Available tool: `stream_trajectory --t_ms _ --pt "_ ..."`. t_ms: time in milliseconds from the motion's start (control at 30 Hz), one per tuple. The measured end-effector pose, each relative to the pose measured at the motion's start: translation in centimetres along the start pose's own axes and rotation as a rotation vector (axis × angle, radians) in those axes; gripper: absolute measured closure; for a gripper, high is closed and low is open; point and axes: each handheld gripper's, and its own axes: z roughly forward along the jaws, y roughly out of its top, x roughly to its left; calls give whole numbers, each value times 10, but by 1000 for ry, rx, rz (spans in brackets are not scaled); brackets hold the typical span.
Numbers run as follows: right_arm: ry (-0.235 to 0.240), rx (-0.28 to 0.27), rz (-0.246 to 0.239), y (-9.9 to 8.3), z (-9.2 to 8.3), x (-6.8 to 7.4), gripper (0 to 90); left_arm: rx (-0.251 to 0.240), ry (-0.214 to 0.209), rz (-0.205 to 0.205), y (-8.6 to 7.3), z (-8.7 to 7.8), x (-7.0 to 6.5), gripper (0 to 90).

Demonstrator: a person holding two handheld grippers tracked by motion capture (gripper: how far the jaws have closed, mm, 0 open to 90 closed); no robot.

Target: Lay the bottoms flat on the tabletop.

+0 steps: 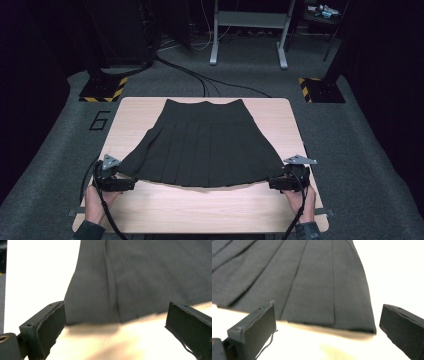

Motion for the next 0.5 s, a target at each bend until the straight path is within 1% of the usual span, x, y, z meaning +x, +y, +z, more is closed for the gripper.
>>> stream_trajectory --t_ms 133,200,233,267,300,333,367,433,467,500 --pt "-13 5 30 -20 -1 -8 8 15 6 -31 -21 2 7 25" --pt "-22 24 36 -30 -1 -14 8 34 7 -35 -30 3 10 25" --pt "-30 24 47 -35 0 -17 9 26 12 -44 -35 4 11 25" --pt "-42 36 56 -40 1 -19 9 31 16 -42 -38 5 12 25" --pt "-50 41 52 -45 2 -23 9 37 15 -47 -42 6 13 22" --pt "-59 45 51 -49 4 -25 10 31 11 -53 -45 8 15 19" --pt "-67 51 59 -52 6 -27 10 33 11 -54 -47 10 16 16" --pt "-68 69 62 -59 12 -32 10 28 8 -54 -52 14 18 12" --pt "-66 67 55 -61 15 -34 0 10 8 -54 -55 15 19 5" --pt "-78 47 48 -63 16 -35 0 12 13 -59 -55 15 20 0"
